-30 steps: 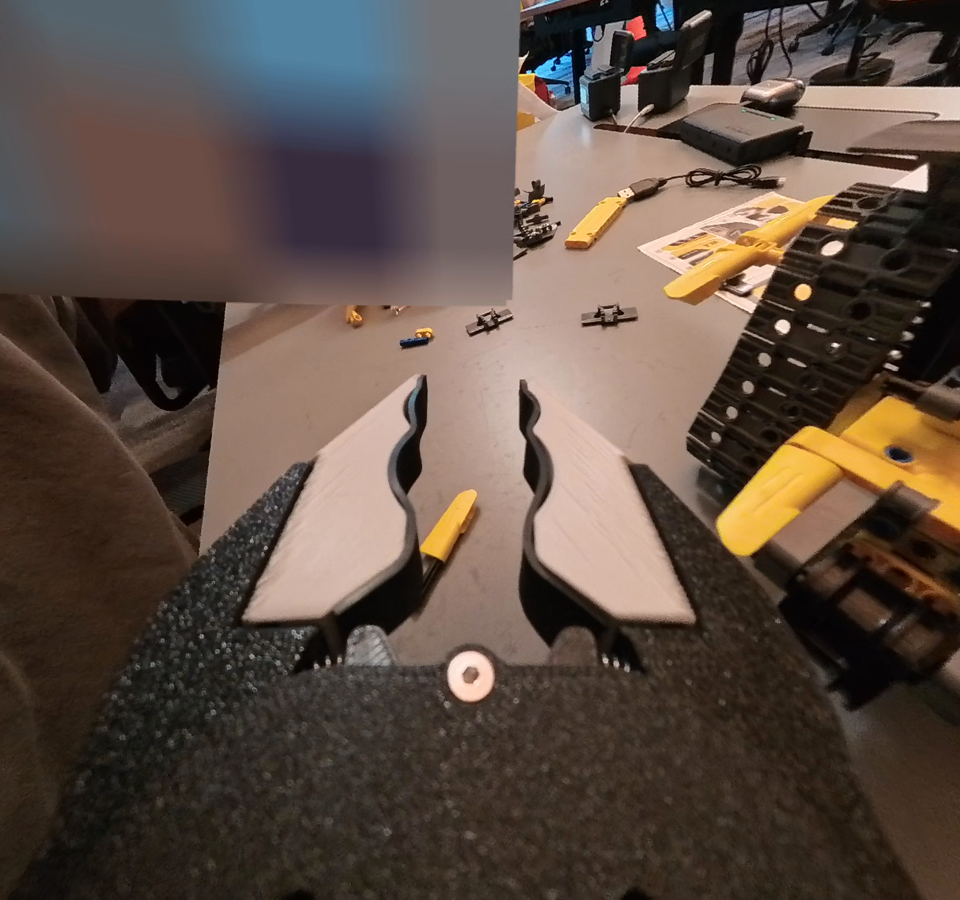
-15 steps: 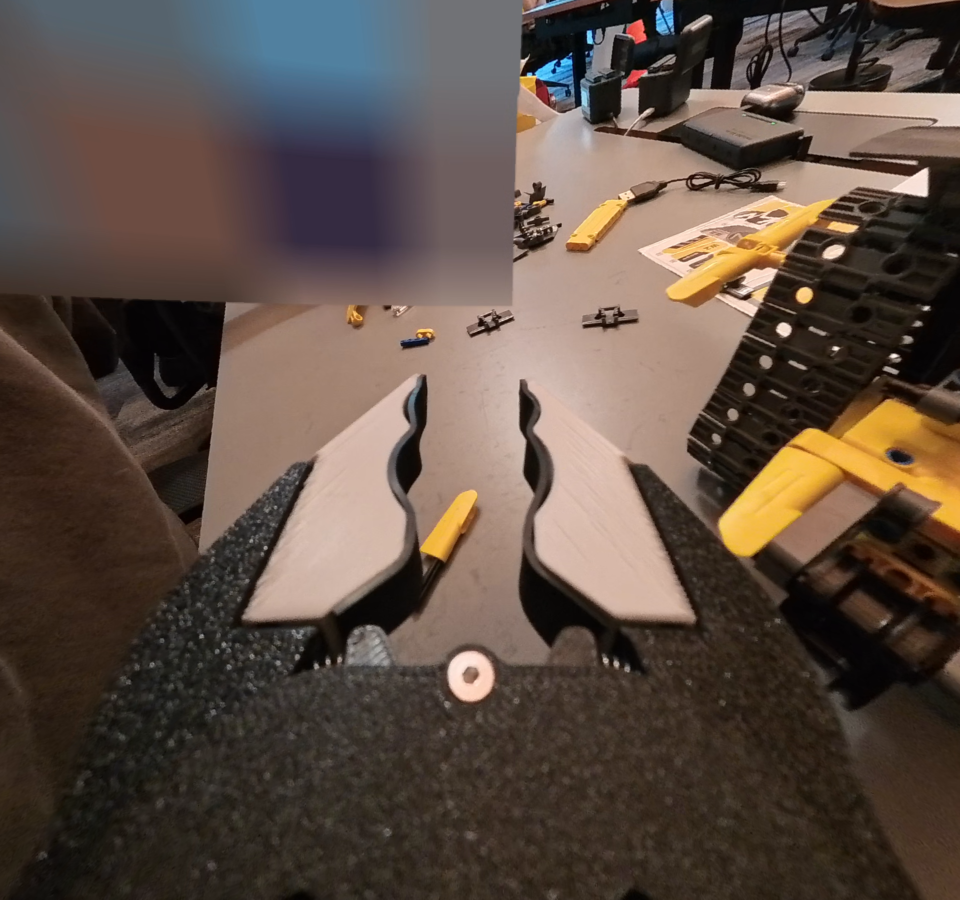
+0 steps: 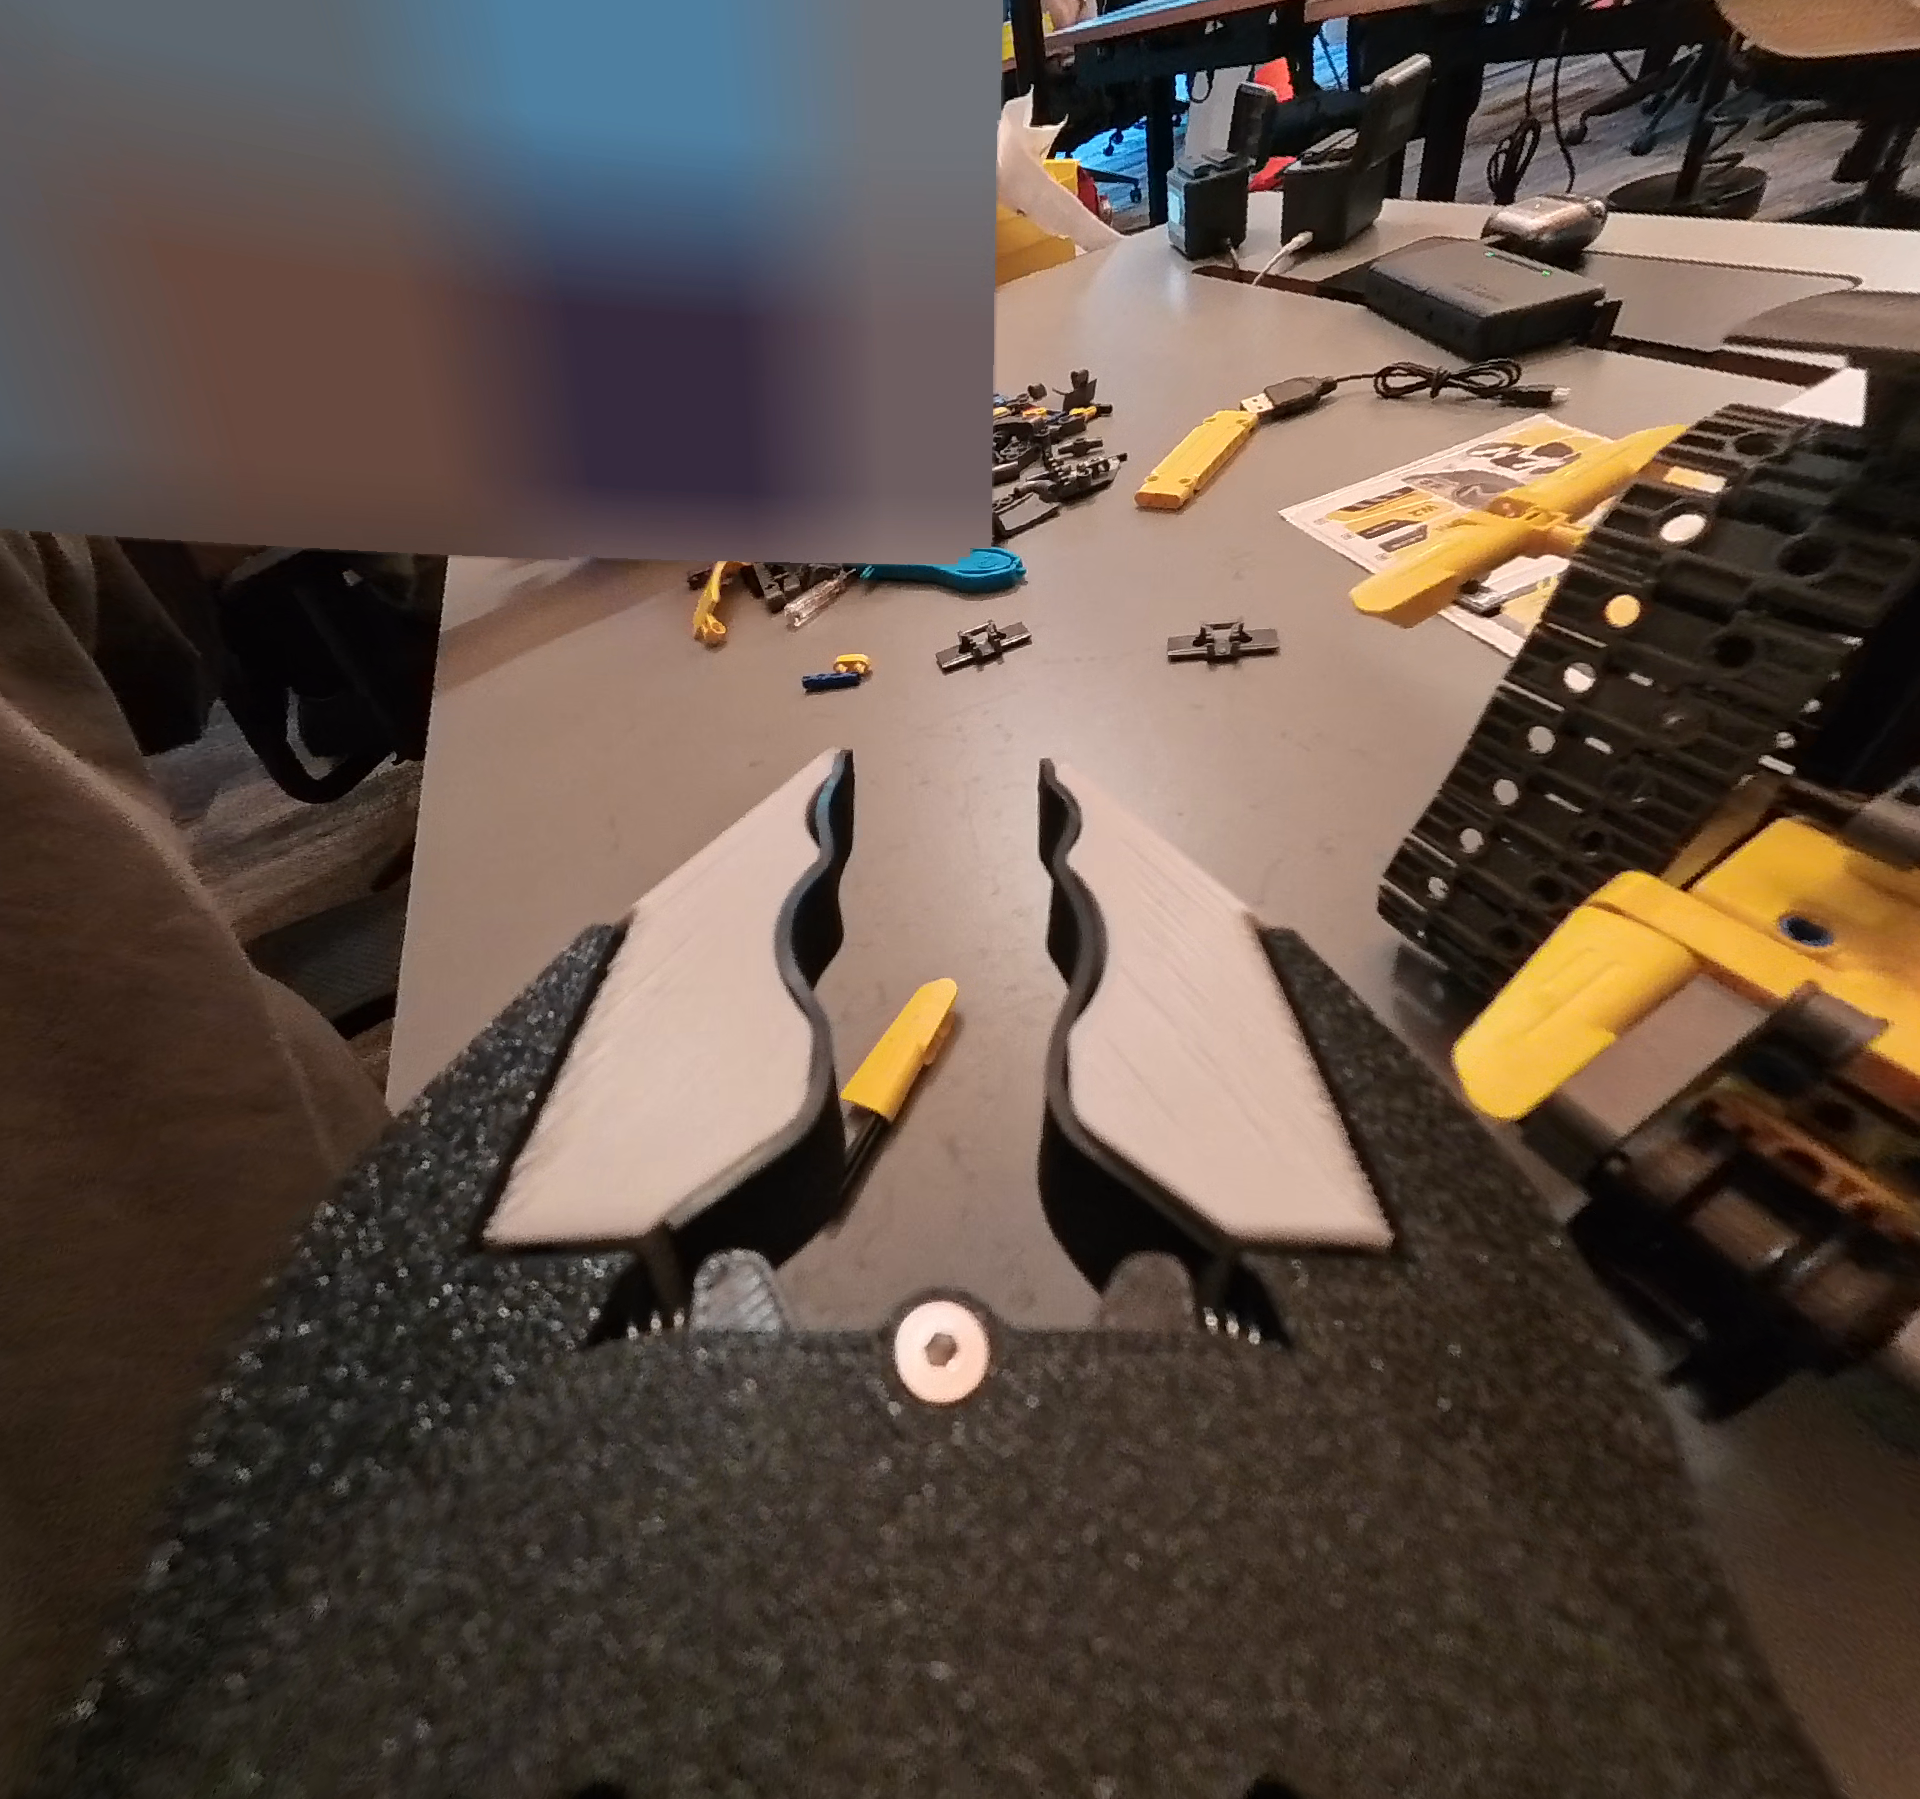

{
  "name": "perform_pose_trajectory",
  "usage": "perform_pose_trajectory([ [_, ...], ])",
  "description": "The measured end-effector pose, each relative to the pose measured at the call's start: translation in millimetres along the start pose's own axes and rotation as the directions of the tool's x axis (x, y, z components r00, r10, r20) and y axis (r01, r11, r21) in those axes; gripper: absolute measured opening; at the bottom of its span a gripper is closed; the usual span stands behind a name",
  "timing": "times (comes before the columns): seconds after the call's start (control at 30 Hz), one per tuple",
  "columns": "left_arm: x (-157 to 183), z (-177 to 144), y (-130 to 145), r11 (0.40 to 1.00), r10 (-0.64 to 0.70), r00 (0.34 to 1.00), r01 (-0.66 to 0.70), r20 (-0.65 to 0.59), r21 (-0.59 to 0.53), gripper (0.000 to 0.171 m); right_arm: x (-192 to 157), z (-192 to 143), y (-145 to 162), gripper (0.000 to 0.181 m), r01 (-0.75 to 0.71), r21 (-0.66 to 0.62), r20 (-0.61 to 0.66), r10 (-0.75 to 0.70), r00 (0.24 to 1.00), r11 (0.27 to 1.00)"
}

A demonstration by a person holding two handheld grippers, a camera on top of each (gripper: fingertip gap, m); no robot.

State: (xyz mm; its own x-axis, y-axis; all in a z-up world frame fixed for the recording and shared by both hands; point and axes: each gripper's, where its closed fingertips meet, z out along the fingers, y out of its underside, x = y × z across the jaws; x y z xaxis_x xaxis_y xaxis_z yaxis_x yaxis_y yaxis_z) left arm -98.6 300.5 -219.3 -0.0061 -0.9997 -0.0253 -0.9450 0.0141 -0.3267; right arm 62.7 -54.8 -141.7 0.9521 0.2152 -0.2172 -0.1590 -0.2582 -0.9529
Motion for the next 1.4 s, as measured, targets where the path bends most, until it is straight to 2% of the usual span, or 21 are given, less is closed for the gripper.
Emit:
perform_pose_trajectory([
  [0.2, 7, -8, -2, 0.999, 0.015, 0.999, -0.017, 0.051, 0.028, 0.0, -1, -2, 0, 0.035, 0.002, 0.008, 0.0, -0.002, 1.0, 1.0],
  [0.3, 0, -6, 1, 1.0, -0.016, 0.994, 0.014, 0.105, 0.02, 0.007, -3, -2, 0, 0.035, 0.032, 0.004, -0.013, -0.031, 0.999, 0.999],
  [0.43, 0, -11, -5, 0.994, -0.083, 0.992, 0.076, 0.092, 0.078, 0.01, -6, 1, 5, 0.035, 0.079, -0.029, -0.032, -0.08, 0.996, 0.996],
  [0.63, 2, -4, -2, 0.977, -0.202, 0.978, 0.197, 0.06, 0.08, 0.011, -9, 4, 8, 0.035, 0.112, -0.052, -0.032, -0.114, 0.993, 0.992],
  [0.83, -1, 4, 0, 0.969, -0.241, 0.969, 0.236, 0.061, 0.077, 0.007, -10, 2, 7, 0.035, 0.125, -0.045, -0.039, -0.127, 0.991, 0.991],
  [0.97, 0, 5, 0, 0.97, -0.235, 0.971, 0.231, 0.051, 0.072, 0.004, -9, 2, 8, 0.036, 0.129, -0.049, -0.042, -0.131, 0.991, 0.99],
  [1.17, 0, -3, -3, 0.98, -0.187, 0.977, 0.178, 0.102, 0.085, 0.0, -10, 1, 8, 0.036, 0.143, -0.049, -0.047, -0.145, 0.988, 0.989],
  [1.33, 12, -19, -11, 0.983, -0.158, 0.981, 0.145, 0.113, 0.114, 0.0, -10, 0, 8, 0.036, 0.144, -0.046, -0.049, -0.146, 0.988, 0.989],
  [1.4, 30, -25, -21, 0.98, -0.151, 0.987, 0.141, 0.061, 0.141, 0.0, -10, -1, 7, 0.036, 0.149, -0.041, -0.053, -0.151, 0.987, 0.988],
])
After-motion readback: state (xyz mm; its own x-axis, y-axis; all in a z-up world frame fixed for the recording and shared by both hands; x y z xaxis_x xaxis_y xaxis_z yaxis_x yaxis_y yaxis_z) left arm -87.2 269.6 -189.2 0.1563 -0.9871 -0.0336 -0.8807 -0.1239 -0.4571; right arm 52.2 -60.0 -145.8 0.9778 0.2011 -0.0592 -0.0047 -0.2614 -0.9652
